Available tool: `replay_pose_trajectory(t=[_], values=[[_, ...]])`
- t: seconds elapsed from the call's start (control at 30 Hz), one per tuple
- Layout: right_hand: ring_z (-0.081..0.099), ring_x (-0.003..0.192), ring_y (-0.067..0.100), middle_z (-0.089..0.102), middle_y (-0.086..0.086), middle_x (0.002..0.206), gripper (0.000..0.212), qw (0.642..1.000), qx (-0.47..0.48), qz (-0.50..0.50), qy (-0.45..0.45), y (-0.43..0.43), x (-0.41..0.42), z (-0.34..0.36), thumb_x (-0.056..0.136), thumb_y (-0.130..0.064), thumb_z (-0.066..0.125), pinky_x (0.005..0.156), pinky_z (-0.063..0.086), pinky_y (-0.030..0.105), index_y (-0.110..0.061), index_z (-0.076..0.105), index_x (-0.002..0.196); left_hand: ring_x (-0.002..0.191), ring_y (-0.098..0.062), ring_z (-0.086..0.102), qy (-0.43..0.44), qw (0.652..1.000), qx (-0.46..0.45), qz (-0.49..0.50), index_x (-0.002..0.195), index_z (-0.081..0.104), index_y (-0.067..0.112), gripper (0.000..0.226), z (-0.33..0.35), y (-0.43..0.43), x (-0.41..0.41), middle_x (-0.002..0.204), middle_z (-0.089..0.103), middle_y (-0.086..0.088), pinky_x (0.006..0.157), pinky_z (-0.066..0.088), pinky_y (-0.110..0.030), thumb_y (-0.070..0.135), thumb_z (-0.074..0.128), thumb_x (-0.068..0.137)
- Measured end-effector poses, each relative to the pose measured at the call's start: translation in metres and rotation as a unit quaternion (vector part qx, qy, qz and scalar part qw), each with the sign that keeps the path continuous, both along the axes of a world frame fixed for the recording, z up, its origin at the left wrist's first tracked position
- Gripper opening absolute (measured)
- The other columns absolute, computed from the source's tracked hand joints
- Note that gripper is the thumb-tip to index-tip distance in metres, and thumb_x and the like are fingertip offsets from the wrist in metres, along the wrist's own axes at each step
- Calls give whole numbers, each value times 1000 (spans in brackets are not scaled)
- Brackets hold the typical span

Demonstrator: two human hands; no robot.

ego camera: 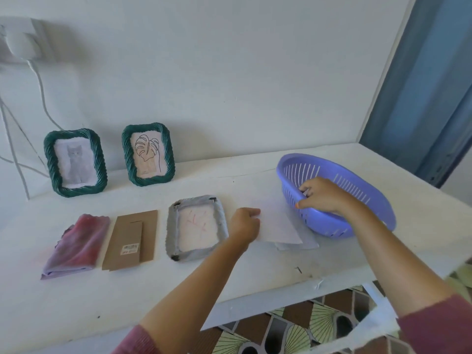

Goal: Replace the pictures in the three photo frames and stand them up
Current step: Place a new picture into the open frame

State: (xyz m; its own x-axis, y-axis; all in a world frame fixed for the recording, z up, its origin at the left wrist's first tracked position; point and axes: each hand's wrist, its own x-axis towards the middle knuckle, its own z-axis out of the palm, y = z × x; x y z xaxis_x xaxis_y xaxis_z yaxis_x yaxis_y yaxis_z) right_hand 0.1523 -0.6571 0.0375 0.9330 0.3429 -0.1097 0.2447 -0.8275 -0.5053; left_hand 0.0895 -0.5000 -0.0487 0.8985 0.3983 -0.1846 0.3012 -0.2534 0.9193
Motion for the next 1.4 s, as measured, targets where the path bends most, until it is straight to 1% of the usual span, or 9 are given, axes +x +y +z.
replay_pose_trajectory(t=[0.47,0.63,0.83,0.93,1.0,1.07,1.13,1.2,1.4], values=[[54,111,43,56,32,119,59,998,42,52,15,-14,18,7,73,-19,74,98,44,52,13,50,116,125,-25,49,34,996,84,3,127,56,5,43,-16,-48,38,136,53,-12,105,38,-28,-1,41,88],[61,102,29,64,14,111,51,996,-15,86,9,-9,9,-8,74,-27,74,90,49,41,-1,58,114,122,-24,52,41,992,116,-8,124,59,7,41,-18,-49,40,132,56,-10,102,42,-30,1,40,88],[60,91,27,65,12,106,54,996,-31,83,5,-6,9,-15,75,-32,73,78,46,34,-1,57,116,107,-28,58,35,984,175,-13,121,61,12,34,-17,-51,39,127,51,-13,90,43,-31,16,38,96],[62,102,27,62,13,119,62,996,4,72,50,-12,16,-11,79,-44,68,85,46,34,-1,55,122,113,-30,51,14,977,206,53,120,58,16,35,-8,-51,34,125,45,-12,91,41,-35,25,32,98],[63,80,33,66,20,91,50,998,12,34,43,-21,31,-8,82,-47,61,70,48,38,2,63,91,124,-27,42,-61,981,159,90,128,50,18,37,3,-51,32,132,43,-11,99,36,-34,30,32,98],[50,60,25,49,9,65,45,998,-52,-27,6,-34,50,-9,84,-46,59,52,33,31,-7,47,65,128,-25,41,-121,983,115,76,138,39,21,45,17,-51,33,140,38,-9,105,35,-36,37,38,97],[57,79,25,58,9,85,38,986,-155,-62,0,-42,62,-13,84,-43,62,58,37,29,-6,55,89,127,-27,44,-124,984,123,28,142,34,22,53,25,-52,37,143,36,-9,107,37,-38,40,47,93],[58,107,28,60,11,117,55,970,-223,-79,60,-45,69,-23,80,-42,67,77,45,30,-6,54,118,127,-26,44,-98,983,157,-10,141,36,20,55,28,-55,41,143,37,-9,106,37,-35,38,52,92],[61,105,27,60,9,114,60,942,-303,-89,116,-45,72,-43,69,-36,76,82,47,33,-11,55,119,128,-22,43,-81,982,168,-38,141,37,17,54,25,-58,42,144,38,-7,105,38,-31,33,52,93]])
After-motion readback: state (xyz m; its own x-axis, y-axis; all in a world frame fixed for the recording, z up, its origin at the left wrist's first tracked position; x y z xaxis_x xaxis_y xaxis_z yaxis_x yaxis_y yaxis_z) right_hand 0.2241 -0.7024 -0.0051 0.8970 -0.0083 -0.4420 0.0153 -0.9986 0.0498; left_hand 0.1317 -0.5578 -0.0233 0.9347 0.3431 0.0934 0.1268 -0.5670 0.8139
